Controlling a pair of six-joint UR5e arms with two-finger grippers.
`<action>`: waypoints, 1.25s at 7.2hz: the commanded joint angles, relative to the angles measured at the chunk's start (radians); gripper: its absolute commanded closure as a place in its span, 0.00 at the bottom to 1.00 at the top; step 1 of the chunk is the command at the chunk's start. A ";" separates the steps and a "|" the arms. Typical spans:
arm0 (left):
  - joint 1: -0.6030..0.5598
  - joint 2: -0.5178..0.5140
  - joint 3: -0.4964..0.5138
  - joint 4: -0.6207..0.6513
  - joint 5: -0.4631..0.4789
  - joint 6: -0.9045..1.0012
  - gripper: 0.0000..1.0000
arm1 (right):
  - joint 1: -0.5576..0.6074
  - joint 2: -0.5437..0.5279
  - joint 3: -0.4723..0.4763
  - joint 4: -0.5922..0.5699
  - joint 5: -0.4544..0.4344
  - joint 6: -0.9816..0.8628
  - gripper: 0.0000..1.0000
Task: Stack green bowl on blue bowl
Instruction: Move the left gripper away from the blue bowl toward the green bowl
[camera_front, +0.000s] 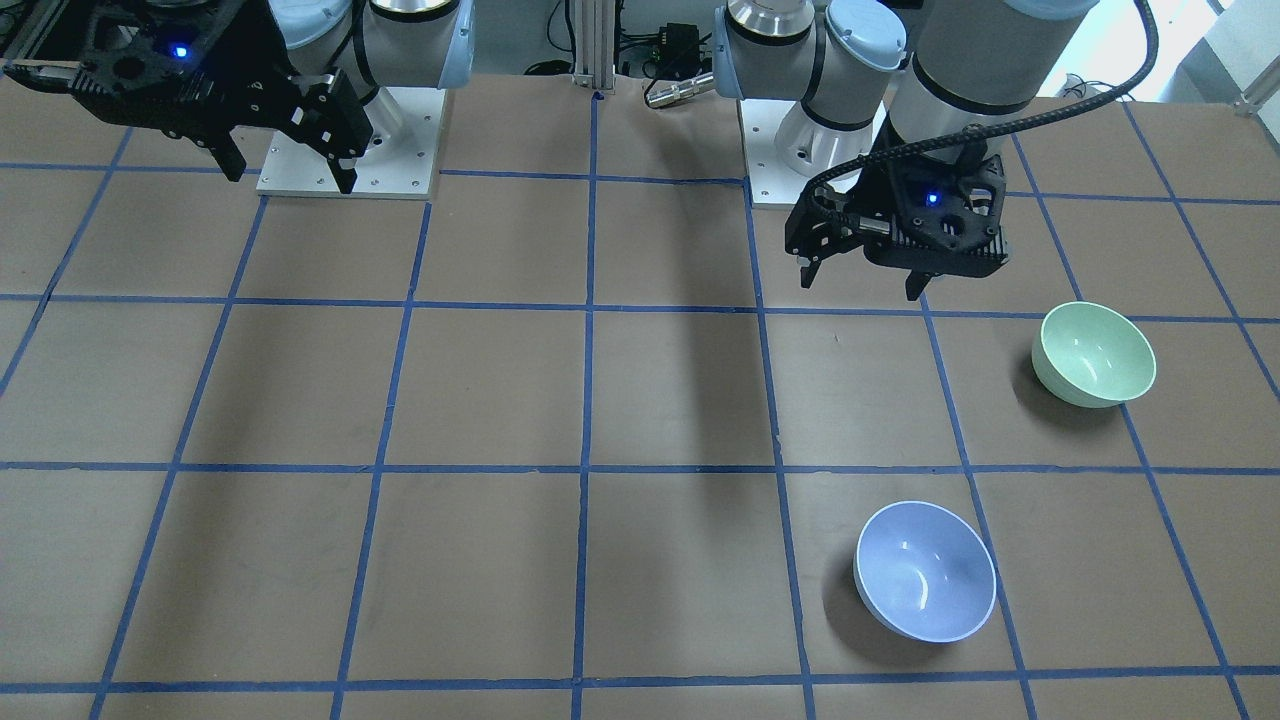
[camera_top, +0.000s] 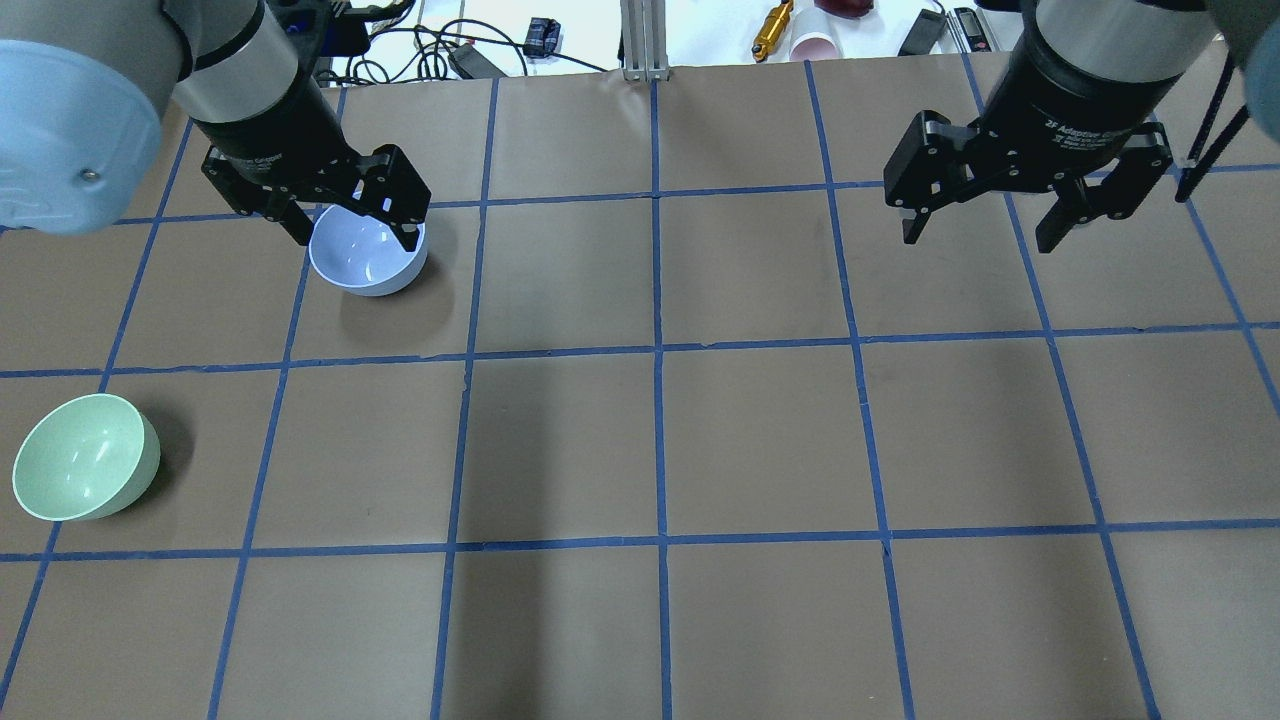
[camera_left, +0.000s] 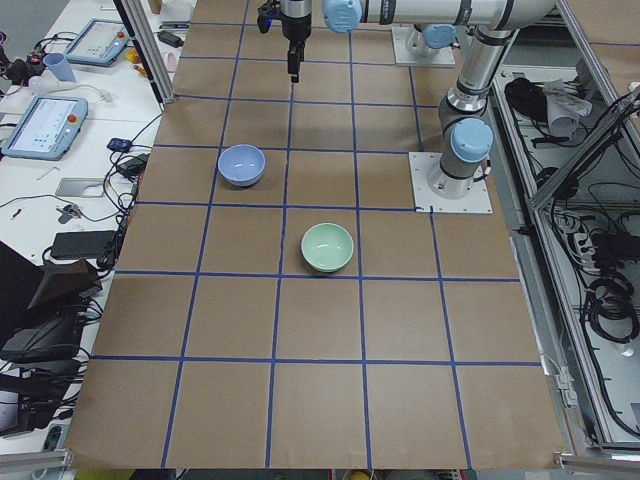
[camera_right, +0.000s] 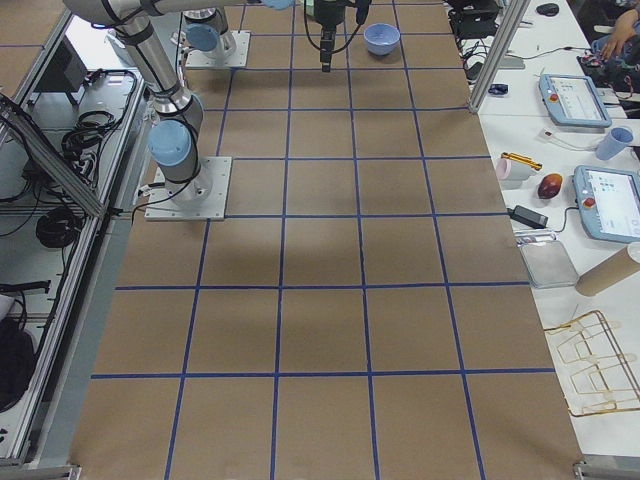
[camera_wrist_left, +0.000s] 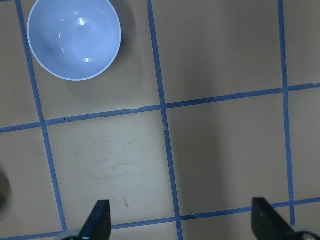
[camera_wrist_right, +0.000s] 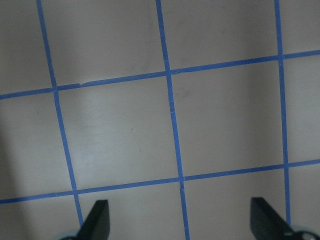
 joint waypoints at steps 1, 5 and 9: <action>-0.006 0.010 0.003 0.000 -0.003 0.000 0.00 | 0.000 0.000 0.000 -0.001 0.000 0.000 0.00; -0.005 0.004 0.011 -0.001 0.004 0.015 0.00 | 0.000 0.000 0.000 -0.001 0.000 0.000 0.00; 0.024 0.010 0.026 -0.015 0.009 0.087 0.00 | 0.000 0.000 0.000 0.001 0.000 0.000 0.00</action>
